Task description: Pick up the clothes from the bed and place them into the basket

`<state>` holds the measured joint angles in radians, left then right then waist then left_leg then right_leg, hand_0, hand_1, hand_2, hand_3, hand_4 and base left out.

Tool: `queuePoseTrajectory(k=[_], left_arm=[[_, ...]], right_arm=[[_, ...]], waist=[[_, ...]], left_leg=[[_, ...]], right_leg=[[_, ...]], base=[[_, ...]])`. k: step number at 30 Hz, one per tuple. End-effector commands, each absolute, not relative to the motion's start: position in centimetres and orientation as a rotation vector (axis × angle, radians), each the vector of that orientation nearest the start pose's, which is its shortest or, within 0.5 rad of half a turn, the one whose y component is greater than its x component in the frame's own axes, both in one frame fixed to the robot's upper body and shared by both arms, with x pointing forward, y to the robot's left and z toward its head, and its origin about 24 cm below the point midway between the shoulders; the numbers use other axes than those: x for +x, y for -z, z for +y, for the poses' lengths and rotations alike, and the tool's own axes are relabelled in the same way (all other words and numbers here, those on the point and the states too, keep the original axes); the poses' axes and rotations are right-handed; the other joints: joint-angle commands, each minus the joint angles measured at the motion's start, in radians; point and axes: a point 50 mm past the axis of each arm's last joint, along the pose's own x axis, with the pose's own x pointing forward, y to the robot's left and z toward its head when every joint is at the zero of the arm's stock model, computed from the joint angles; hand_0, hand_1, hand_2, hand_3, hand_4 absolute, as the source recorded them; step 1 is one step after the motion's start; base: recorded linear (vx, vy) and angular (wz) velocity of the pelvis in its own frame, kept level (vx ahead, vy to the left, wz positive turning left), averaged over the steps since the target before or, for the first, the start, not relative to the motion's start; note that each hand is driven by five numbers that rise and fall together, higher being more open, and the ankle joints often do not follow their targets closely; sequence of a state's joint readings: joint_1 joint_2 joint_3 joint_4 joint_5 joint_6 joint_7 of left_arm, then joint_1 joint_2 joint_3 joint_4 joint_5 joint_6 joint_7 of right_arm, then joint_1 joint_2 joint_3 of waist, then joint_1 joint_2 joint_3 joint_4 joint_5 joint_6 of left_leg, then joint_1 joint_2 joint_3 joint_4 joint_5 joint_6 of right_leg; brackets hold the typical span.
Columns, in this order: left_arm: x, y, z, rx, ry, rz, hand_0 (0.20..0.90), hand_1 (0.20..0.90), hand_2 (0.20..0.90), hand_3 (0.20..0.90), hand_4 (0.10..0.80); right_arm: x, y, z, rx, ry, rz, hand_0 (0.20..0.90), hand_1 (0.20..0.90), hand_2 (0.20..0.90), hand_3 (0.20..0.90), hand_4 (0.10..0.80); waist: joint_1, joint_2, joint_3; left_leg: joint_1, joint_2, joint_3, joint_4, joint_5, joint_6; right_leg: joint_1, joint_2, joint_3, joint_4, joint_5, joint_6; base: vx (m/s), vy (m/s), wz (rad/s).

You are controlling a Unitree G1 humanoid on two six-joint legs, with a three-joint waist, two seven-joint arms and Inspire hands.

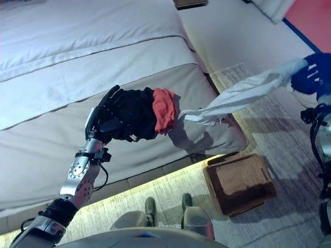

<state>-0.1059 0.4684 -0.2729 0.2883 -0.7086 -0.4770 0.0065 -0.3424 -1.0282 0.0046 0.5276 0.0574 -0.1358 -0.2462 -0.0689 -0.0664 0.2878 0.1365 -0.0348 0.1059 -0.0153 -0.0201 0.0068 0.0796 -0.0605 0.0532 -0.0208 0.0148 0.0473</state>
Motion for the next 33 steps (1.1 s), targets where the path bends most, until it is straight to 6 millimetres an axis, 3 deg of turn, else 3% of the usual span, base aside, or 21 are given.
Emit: queuePoseTrajectory(k=[1,8,15,22,29,33], left_arm=[[26.3,-5.6,20.4,-0.217,0.084,-0.303,0.9,0.9,0.9,0.9,0.8],[26.2,-4.9,20.6,-0.209,0.075,-0.281,0.9,0.9,0.9,0.9,0.8],[26.4,-4.5,20.1,-0.202,0.08,-0.263,0.9,0.9,0.9,0.9,0.8],[26.5,-4.0,19.6,-0.206,0.085,-0.248,0.9,0.9,0.9,0.9,0.8],[26.9,-4.4,19.2,-0.205,0.086,-0.263,0.9,0.9,0.9,0.9,0.8],[27.3,-4.6,18.9,-0.181,0.088,-0.275,0.9,0.9,0.9,0.9,0.8]], right_arm=[[27.1,-23.0,-38.0,-0.913,0.637,-0.389,0.3,0.3,0.3,0.2,0.1],[25.8,-22.5,-36.7,-0.879,0.648,-0.479,0.3,0.3,0.3,0.2,0.1],[24.8,-23.4,-35.8,-0.841,0.673,-0.575,0.3,0.3,0.3,0.2,0.1],[24.7,-23.4,-35.7,-0.84,0.634,-0.553,0.3,0.3,0.3,0.2,0.1],[25.6,-18.8,-35.9,-0.83,0.44,-0.256,0.3,0.3,0.3,0.2,0.1],[25.5,-13.6,-35.4,-0.787,0.316,-0.046,0.3,0.3,0.3,0.2,0.1]], waist=[[-0.034,0.005,-0.146],[-0.087,0.019,-0.154],[-0.135,0.03,-0.155],[-0.174,0.046,-0.153],[-0.193,0.046,-0.138],[-0.202,0.044,-0.117]], left_leg=[[-0.033,0.041,-0.006,-0.032,-0.051,0.008],[-0.011,0.05,0.045,-0.049,-0.057,0.009],[-0.001,0.057,0.096,-0.035,-0.074,0.007],[0.005,0.06,0.143,-0.02,-0.089,0.005],[-0.007,0.063,0.17,-0.003,-0.091,0.004],[-0.009,0.066,0.182,0.0,-0.089,0.007]], right_leg=[[-0.081,0.015,0.031,0.045,0.025,0.035],[-0.078,0.029,0.071,0.018,0.036,0.038],[-0.086,0.038,0.098,0.018,0.038,0.042],[-0.092,0.04,0.121,0.012,0.043,0.048],[-0.115,0.042,0.136,0.021,0.047,0.051],[-0.126,0.046,0.14,0.029,0.049,0.049]], base=[[-0.011,-0.011,-0.29],[-0.008,-0.007,-0.27],[-0.007,-0.008,-0.16],[0.002,0.005,-0.13],[-0.018,-0.015,-0.14],[-0.043,-0.019,-0.19]])
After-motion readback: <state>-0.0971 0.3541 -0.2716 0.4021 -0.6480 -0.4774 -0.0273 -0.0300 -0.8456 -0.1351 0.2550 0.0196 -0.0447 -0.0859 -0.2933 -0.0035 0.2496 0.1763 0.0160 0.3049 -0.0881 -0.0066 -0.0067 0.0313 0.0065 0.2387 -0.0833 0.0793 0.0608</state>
